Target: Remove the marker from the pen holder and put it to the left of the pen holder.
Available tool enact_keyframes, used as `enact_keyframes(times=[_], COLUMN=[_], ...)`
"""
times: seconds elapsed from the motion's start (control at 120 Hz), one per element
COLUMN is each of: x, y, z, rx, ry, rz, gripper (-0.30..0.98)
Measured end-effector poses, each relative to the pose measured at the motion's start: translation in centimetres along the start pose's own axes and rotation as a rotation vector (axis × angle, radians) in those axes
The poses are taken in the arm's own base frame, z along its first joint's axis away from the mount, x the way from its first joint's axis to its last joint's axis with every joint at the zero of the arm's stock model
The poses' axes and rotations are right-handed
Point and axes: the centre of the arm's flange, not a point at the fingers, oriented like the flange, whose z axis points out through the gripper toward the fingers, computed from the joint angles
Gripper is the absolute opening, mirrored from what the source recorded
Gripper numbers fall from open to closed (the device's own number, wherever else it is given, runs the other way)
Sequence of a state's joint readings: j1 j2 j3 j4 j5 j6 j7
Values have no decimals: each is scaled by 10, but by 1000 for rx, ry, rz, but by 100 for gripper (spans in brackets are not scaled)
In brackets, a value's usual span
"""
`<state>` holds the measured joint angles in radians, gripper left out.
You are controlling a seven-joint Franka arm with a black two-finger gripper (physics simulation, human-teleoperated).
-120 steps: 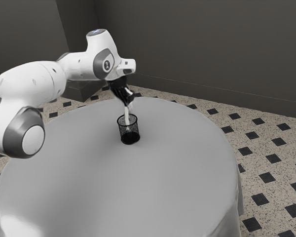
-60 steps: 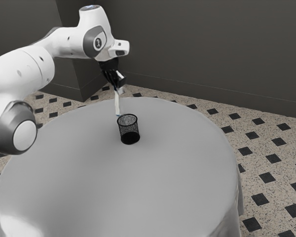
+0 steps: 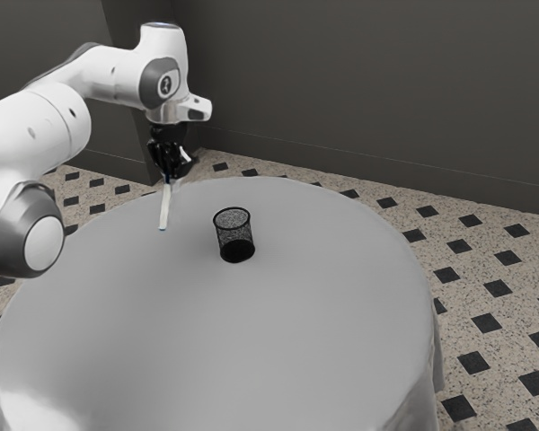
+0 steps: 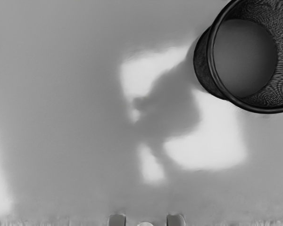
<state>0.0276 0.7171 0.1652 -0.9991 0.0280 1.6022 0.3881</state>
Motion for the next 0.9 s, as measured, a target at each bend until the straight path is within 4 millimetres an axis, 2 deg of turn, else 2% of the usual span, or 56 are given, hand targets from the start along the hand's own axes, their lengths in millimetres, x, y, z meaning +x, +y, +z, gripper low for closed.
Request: enact_keyframes(times=[0.142, 0.275, 0.575, 0.642, 0.775, 0.9], x=[-7, -13, -11, -10, -8, -8], y=[-2, -16, -23, -24, -25, -33], z=[19, 41, 82, 87, 91, 87], rx=[21, 16, -18, -26, -37, -61], ry=[-109, -177, -235, -233, -216, -168], rz=[-12, -38, -58, -61, -67, -87], gripper=[-3, -3, 1, 10, 36, 51])
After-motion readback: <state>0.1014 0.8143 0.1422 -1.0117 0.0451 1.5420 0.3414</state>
